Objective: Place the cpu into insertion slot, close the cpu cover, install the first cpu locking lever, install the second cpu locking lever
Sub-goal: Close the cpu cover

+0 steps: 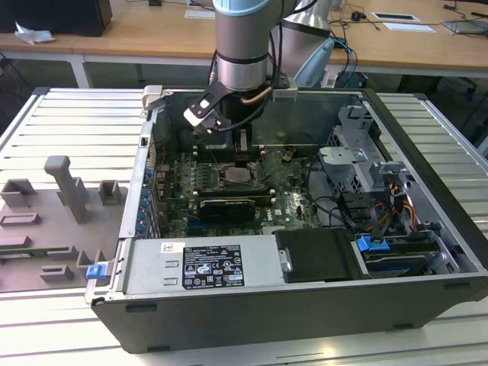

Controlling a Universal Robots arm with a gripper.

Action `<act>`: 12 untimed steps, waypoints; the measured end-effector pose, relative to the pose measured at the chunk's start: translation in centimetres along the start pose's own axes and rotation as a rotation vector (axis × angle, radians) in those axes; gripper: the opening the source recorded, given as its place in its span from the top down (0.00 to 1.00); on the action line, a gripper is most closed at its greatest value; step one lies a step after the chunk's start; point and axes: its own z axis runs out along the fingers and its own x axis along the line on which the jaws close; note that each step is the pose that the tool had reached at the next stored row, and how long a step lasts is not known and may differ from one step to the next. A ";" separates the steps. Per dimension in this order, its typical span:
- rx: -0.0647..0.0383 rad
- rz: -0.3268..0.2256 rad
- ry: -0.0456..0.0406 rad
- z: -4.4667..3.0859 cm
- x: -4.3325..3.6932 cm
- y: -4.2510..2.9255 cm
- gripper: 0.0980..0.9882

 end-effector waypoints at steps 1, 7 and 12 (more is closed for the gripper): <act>0.000 0.000 0.0000 -0.03 0.00 0.00 0.99; 0.000 0.000 0.0001 -0.18 0.00 0.01 0.99; 0.000 0.000 0.0003 -0.37 0.00 0.02 0.99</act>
